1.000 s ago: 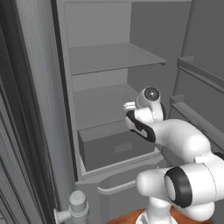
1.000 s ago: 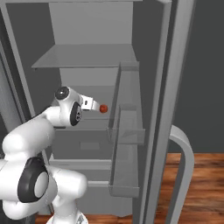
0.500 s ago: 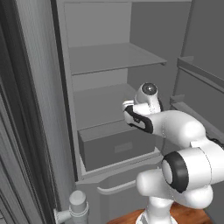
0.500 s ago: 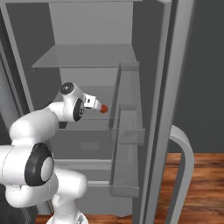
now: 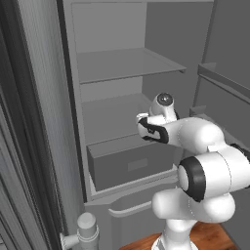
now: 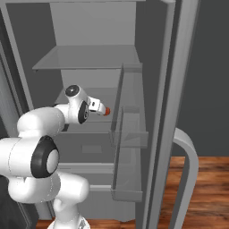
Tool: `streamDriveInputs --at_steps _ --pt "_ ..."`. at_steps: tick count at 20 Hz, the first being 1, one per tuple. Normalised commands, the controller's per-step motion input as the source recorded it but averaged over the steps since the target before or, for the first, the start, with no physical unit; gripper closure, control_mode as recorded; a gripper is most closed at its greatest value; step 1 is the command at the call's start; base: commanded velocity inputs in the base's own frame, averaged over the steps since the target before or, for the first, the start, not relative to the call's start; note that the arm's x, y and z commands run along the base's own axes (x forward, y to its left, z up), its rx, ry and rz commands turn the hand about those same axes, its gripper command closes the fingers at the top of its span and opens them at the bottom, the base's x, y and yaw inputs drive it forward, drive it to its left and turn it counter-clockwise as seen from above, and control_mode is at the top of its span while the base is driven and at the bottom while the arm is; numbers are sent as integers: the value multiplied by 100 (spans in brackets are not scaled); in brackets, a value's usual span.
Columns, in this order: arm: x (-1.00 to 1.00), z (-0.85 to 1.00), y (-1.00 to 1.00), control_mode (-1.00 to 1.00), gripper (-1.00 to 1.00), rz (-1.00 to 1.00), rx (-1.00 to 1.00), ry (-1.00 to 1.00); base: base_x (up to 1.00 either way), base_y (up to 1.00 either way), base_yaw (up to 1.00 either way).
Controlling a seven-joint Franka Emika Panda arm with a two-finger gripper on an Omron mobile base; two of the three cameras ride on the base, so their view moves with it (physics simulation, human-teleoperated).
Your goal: Pick the mango and apple from the fridge and place them inside the tupperware on the counter.
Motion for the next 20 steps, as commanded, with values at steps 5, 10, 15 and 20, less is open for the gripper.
streamDriveInputs --at_steps 5,10,15,20 --pt "18 -19 -10 -100 -100 0 0 0 0 0 0" --pt "26 -14 -8 -100 -100 0 0 0 0 0 0" --pt "37 -8 -5 -100 -100 0 0 0 0 0 0" --pt "42 -4 -8 -100 -100 0 0 2 0 0 0"
